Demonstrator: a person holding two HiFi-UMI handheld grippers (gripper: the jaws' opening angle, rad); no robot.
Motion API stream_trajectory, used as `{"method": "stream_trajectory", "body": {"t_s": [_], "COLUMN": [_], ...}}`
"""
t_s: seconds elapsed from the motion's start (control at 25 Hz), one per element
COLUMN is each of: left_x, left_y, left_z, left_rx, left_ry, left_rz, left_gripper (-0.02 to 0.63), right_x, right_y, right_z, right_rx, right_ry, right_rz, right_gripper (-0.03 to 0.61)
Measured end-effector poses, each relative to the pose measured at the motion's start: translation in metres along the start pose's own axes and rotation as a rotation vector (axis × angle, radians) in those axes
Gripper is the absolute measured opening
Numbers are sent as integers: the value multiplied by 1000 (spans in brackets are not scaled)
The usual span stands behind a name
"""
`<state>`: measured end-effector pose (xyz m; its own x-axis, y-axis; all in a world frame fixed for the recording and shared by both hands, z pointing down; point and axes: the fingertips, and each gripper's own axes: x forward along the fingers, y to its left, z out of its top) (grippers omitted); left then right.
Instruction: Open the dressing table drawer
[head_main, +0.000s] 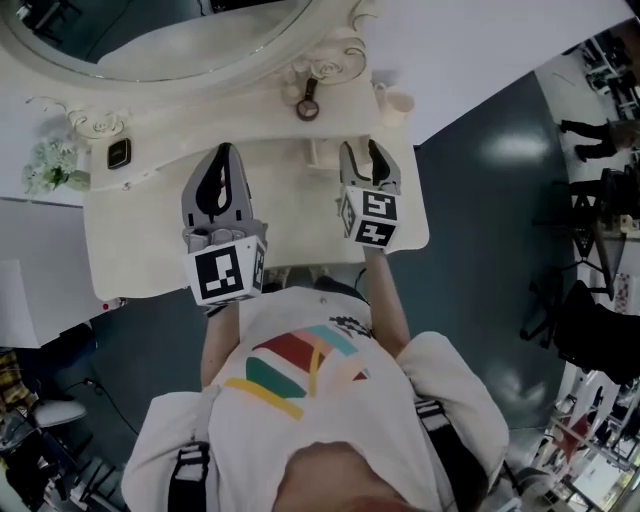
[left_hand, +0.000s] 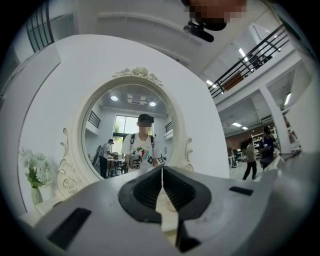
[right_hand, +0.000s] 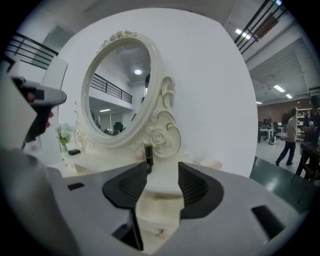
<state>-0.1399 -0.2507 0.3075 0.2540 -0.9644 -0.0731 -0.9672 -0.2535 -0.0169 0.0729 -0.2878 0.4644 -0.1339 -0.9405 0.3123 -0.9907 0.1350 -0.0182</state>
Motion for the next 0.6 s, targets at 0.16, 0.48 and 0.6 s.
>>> {"method": "stream_trajectory", "body": {"t_s": [0.16,0.48,0.6], "left_x": [-1,-3,-5], "left_y": [2,7,7], "left_z": [4,20,21], "left_rx": [6,21,25], "left_ry": [-21,-38,-36], "left_rz": [-1,18,11], "left_gripper": [8,8,8], "right_x": [-13,-57,-72], "right_y": [13,55,77], "right_z": [64,146,160], "right_rx": [-12,-78,-122], "right_ry": [-144,-373,-413], "right_rz": [17,68,112], "right_gripper": [133,30,2]}}
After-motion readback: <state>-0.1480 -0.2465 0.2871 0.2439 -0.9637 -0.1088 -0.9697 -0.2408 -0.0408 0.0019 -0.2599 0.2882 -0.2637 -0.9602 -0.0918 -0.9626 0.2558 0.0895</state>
